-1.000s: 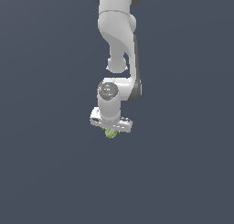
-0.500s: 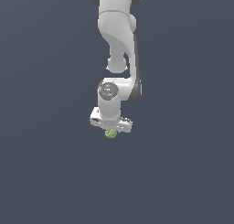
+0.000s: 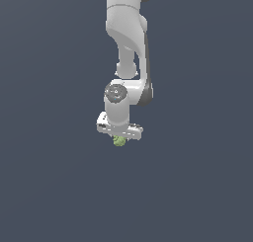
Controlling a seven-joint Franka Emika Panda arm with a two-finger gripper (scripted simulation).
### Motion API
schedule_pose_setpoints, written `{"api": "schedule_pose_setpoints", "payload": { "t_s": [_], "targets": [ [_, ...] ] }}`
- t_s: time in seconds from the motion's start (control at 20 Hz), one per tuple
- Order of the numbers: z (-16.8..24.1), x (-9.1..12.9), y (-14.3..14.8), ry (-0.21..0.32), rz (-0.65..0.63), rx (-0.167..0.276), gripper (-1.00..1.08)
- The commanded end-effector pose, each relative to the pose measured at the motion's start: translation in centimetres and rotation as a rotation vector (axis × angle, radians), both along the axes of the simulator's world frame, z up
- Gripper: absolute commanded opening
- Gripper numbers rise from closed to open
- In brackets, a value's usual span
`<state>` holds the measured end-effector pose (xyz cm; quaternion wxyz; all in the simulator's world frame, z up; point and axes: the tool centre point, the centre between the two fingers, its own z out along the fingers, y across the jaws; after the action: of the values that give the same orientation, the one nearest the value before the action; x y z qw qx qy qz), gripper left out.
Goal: Pick up the object and move it to a goal position.
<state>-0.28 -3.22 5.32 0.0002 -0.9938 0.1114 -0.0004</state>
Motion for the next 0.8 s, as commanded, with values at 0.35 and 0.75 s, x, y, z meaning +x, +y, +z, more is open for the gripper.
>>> {"api": "schedule_pose_setpoints", "payload": {
  "t_s": [0.35, 0.75],
  "targets": [
    [4.7, -3.0, -0.9, -0.001, 0.0, 0.0, -1.0],
    [10.6, -6.6, -2.1, 0.0, -0.001, 0.001, -1.0]
  ]
}}
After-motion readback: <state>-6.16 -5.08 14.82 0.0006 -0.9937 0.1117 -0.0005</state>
